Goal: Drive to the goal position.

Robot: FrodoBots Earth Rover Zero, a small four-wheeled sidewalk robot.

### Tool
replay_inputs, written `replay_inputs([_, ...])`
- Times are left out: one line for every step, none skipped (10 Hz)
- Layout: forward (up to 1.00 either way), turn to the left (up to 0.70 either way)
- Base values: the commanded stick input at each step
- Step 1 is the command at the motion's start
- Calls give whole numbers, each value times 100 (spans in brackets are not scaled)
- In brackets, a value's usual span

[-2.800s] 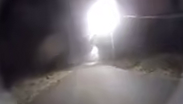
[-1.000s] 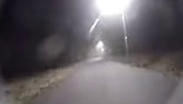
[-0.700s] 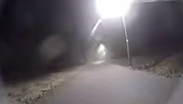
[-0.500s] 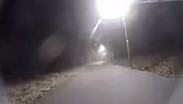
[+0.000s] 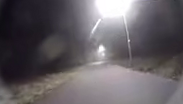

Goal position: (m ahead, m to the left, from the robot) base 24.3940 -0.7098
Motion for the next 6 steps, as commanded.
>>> replay_inputs([94,0])
replay_inputs([95,0])
replay_inputs([95,0])
replay_inputs([95,0])
replay_inputs([95,0])
replay_inputs([95,0])
